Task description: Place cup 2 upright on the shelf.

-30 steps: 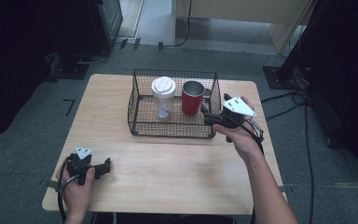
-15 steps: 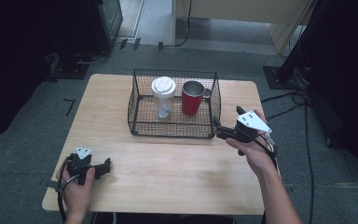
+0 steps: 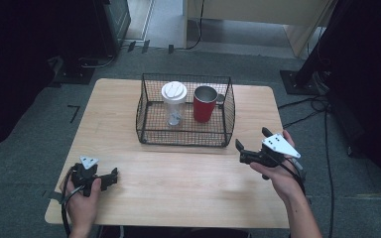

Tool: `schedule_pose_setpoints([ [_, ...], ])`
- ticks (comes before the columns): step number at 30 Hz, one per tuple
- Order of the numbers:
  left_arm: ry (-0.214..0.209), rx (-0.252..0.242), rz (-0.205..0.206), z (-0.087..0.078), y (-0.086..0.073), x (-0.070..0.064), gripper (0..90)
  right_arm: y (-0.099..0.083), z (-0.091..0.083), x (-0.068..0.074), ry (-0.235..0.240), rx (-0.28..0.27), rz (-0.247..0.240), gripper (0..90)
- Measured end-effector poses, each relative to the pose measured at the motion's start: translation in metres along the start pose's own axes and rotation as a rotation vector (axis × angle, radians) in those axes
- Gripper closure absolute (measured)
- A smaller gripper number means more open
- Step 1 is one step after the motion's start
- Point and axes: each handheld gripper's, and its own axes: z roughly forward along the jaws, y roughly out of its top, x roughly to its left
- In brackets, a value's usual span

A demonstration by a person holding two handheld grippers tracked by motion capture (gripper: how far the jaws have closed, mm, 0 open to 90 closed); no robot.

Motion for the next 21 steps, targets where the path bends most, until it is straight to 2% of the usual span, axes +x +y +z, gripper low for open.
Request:
schedule_pose_setpoints([
  [7,-0.001,0.002,0.002,0.0,0.0,0.0,0.0,-0.018,-0.01,-0.007,-0.018,0.028,0.013,0.0],
  [21,-0.001,0.003,0.003,0.0,0.0,0.0,0.0,-0.059,-0.027,-0.029,-0.098,0.108,0.031,0.0],
])
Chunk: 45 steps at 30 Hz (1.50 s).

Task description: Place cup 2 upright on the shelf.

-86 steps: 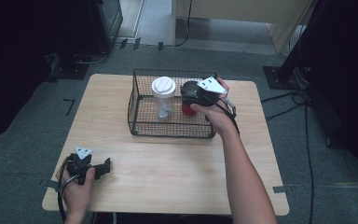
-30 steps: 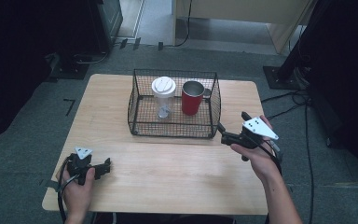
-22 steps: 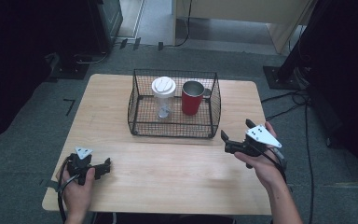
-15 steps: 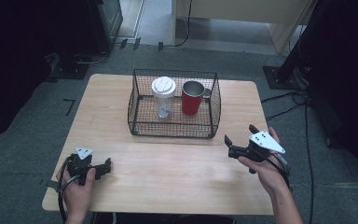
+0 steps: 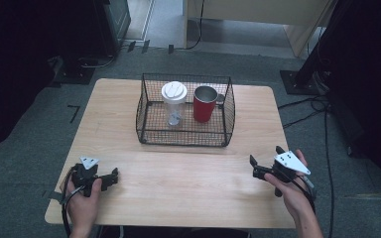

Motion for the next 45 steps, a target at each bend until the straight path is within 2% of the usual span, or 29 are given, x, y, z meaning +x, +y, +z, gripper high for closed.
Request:
schedule_pose_setpoints([
  [6,0.0,0.0,0.0,0.0,0.0,0.0,0.0,-0.018,-0.005,-0.008,-0.019,0.052,-0.016,0.0],
  [11,0.0,0.0,0.0,0.0,0.0,0.0,0.0,-0.028,-0.01,-0.016,-0.044,0.082,-0.007,0.0],
  [18,0.0,0.0,0.0,0.0,0.0,0.0,0.0,-0.049,-0.017,-0.022,-0.067,0.143,0.028,0.0],
  [19,0.0,0.0,0.0,0.0,0.0,0.0,0.0,-0.051,-0.018,-0.024,-0.065,0.175,0.048,0.0],
  [22,0.0,0.0,0.0,0.0,0.0,0.0,0.0,-0.052,-0.023,-0.028,-0.077,0.156,0.073,0.0],
  [25,0.0,0.0,0.0,0.0,0.0,0.0,0.0,-0.055,-0.025,-0.03,-0.111,0.237,0.066,0.0],
  [26,0.0,0.0,0.0,0.0,0.0,0.0,0.0,-0.055,-0.024,-0.03,-0.11,0.264,0.063,0.0],
  [28,0.0,0.0,0.0,0.0,0.0,0.0,0.0,-0.057,-0.022,-0.028,-0.104,0.353,0.025,0.0],
  [29,0.0,0.0,0.0,0.0,0.0,0.0,0.0,-0.058,-0.022,-0.027,-0.096,0.375,0.015,0.0],
  [30,0.0,0.0,0.0,0.0,0.0,0.0,0.0,-0.058,-0.022,-0.025,-0.079,0.378,0.016,0.0],
  [33,0.0,0.0,0.0,0.0,0.0,0.0,0.0,-0.059,-0.021,-0.024,-0.023,0.406,0.075,0.0],
  [45,0.0,0.0,0.0,0.0,0.0,0.0,0.0,-0.059,-0.02,-0.024,-0.025,0.409,0.081,0.0],
])
